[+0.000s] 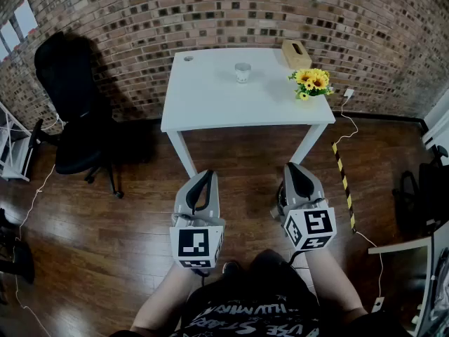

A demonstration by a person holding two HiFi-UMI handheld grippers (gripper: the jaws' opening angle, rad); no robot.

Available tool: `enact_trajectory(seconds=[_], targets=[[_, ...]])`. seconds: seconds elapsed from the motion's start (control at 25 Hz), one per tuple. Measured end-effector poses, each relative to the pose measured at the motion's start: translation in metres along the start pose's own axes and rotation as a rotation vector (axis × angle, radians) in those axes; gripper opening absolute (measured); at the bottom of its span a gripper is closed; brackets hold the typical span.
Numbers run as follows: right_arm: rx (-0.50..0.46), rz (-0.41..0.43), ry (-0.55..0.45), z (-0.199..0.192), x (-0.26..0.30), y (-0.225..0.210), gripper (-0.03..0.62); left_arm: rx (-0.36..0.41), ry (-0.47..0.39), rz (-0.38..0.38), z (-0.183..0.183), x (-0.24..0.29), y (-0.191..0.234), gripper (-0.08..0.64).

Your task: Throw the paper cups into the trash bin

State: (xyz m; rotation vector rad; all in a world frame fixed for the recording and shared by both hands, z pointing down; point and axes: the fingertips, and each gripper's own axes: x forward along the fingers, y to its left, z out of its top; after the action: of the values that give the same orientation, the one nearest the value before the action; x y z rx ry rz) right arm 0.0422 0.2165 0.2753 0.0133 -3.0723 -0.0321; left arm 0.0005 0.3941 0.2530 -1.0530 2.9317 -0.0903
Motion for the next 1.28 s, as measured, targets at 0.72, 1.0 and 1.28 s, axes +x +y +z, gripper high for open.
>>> enact_trajectory(seconds=[0.72, 1.0, 1.28], targets=[[-0.005, 0.037, -0.058, -0.004, 0.164, -0.08, 0.008, 0.0, 0.026, 0.091, -0.013, 0.141, 0.05, 0.006], [0.012, 0.067, -0.009, -0.016, 0.247, -0.114, 0.008, 0.007, 0.055, 0.131, -0.019, 0.22, 0.073, 0.005], [0.052, 0.118, 0.003, -0.021, 0.301, -0.13, 0.008, 0.019, 0.077, 0.188, -0.021, 0.27, 0.097, 0.005]])
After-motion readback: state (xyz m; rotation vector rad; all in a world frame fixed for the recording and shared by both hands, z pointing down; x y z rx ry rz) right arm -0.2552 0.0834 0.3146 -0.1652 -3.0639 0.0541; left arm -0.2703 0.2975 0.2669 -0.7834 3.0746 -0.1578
